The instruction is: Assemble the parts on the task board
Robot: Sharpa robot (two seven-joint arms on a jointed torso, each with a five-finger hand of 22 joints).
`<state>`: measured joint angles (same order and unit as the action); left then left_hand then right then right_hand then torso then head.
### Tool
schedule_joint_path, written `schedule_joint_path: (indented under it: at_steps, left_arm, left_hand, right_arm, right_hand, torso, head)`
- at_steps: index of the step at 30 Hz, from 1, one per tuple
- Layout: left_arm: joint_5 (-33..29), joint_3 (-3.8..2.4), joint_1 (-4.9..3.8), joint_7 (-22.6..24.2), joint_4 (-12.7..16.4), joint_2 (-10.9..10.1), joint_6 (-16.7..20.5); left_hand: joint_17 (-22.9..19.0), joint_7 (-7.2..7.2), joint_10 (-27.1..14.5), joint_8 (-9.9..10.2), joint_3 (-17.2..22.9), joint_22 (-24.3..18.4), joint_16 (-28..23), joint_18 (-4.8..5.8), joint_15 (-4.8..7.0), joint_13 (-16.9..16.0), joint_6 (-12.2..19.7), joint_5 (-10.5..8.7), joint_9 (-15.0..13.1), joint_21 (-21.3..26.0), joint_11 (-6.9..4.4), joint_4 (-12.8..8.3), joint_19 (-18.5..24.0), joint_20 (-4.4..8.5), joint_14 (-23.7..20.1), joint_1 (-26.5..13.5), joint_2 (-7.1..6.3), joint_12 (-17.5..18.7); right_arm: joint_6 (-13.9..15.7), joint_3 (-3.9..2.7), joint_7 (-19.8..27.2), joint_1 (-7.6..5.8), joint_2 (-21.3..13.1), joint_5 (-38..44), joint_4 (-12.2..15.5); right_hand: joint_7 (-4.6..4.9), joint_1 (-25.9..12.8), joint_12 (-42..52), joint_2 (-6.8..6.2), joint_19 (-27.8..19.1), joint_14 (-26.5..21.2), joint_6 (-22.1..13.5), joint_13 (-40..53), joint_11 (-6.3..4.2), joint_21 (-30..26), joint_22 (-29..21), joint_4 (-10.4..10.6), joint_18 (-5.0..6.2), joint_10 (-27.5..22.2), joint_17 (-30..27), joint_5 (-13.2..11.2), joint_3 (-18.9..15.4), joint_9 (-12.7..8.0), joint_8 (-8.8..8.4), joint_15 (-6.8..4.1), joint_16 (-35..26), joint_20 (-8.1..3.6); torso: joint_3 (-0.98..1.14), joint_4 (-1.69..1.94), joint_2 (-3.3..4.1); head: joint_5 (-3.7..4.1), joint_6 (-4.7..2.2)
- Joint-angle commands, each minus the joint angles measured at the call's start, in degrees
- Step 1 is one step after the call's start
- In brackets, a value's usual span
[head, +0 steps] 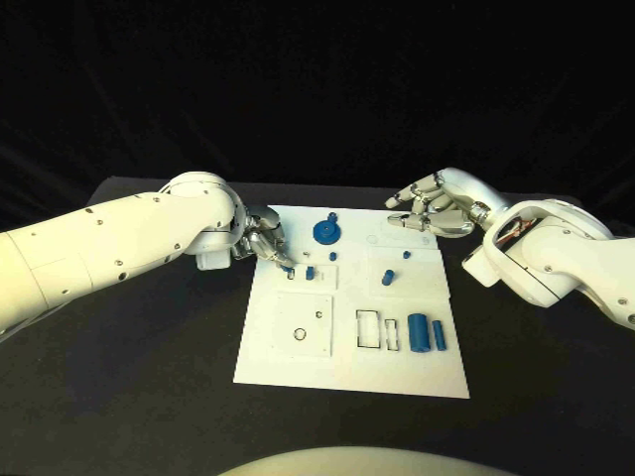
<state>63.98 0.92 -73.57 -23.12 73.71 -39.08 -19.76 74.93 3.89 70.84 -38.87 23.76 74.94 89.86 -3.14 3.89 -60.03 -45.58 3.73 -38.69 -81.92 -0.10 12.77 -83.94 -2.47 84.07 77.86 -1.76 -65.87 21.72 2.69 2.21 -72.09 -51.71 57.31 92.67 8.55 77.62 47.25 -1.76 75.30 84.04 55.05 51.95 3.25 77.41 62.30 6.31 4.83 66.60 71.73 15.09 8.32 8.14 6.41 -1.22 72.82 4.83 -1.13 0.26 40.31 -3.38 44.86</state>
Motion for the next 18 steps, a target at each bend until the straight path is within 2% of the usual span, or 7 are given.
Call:
schedule_joint_path:
  at_steps: [1,3,7,13,18]
  left_arm:
    - [0.4,0.01,0.11,0.9,0.3,0.0,-1.0]
    - [0.4,0.01,0.15,0.8,0.4,-0.2,-1.1]
    - [0.4,0.01,0.21,0.8,0.4,-0.4,-1.4]
    - [0.4,0.01,0.33,0.8,0.4,-0.5,-1.6]
    - [0.4,0.02,0.39,0.8,0.4,-0.4,-1.7]
  left_hand:
    - [15.1,-0.17,0.4,-0.4,3.9,6.8,0.1,0.75,-0.25,-0.1,-0.7,0.36,-0.1,-0.3,-0.23,-3.5,-1.3,-0.23,5.9,0.5,0.12,-0.1]
    - [15.1,-0.19,0.6,-0.4,4.0,6.8,0.1,0.77,-0.23,-0.2,-0.7,0.37,-0.1,-0.3,-0.25,-3.5,-1.3,-0.22,5.9,0.5,0.07,-0.2]
    - [15.1,-0.26,0.8,-0.4,4.6,6.9,0.1,0.79,-0.17,-0.3,-0.9,0.4,-0.1,-0.4,-0.33,-3.6,-1.4,-0.17,5.9,0.5,-0.18,-0.2]
    - [15.1,-0.31,1.1,-0.5,6.6,7.0,0.1,0.8,-0.06,-0.3,-1.0,0.44,-0.2,-0.4,-0.42,-3.9,-1.4,-0.05,5.9,0.4,-1.11,-0.2]
    - [15.1,-0.32,1.2,-0.5,7.1,7.1,0.1,0.8,-0.05,-0.3,-1.1,0.44,-0.2,-0.4,-0.43,-3.9,-1.4,-0.03,5.9,0.2,-1.33,-0.2]
  right_arm:
    - [-0.2,0.0,0.4,0.04,0.1,0.6,0.0]
    - [-0.2,0.0,0.4,0.04,0.1,0.5,0.0]
    - [-0.3,0.0,0.4,0.04,0.1,0.5,0.0]
    - [-0.4,0.0,0.4,0.04,0.2,0.4,0.0]
    - [-0.4,0.0,0.4,0.04,0.2,0.4,0.0]
  right_hand:
    - [-0.1,0.4,0.1,0.14,-0.3,2.0,-0.1,0.1,-0.04,-0.4,0.0,-0.1,0.83,-0.2,0.0,0.2,0.2,0.1,0.4,0.04,-0.4,0.14]
    - [-0.1,0.4,0.1,0.14,-0.3,2.0,-0.1,0.1,-0.04,-0.4,0.0,-0.1,0.83,-0.2,0.0,0.2,0.2,0.1,0.4,0.04,-0.4,0.14]
    - [-0.1,0.4,0.1,0.14,-0.3,2.0,-0.1,0.1,-0.04,-0.4,0.0,-0.1,0.82,-0.2,0.0,0.2,0.2,0.1,0.41,0.04,-0.4,0.14]
    - [-0.09,0.4,0.2,0.15,-0.3,2.0,-0.1,0.1,-0.04,-0.4,0.0,0.0,0.82,-0.1,0.0,0.2,0.2,0.1,0.42,0.04,-0.4,0.14]
    - [-0.09,0.4,0.2,0.15,-0.3,2.0,-0.1,0.1,-0.04,-0.4,0.0,0.0,0.82,-0.1,0.0,0.2,0.2,0.1,0.42,0.04,-0.4,0.14]
  torso:
    - [0.02,-0.07,-0.01]
    - [0.04,-0.11,0.0]
    - [0.01,0.05,0.0]
    - [0.01,0.01,0.01]
    - [-0.01,-0.04,0.04]
  head:
    - [-0.07,0.07]
    - [-0.09,0.01]
    - [0.13,0.09]
    - [0.18,0.1]
    - [0.18,-0.01]
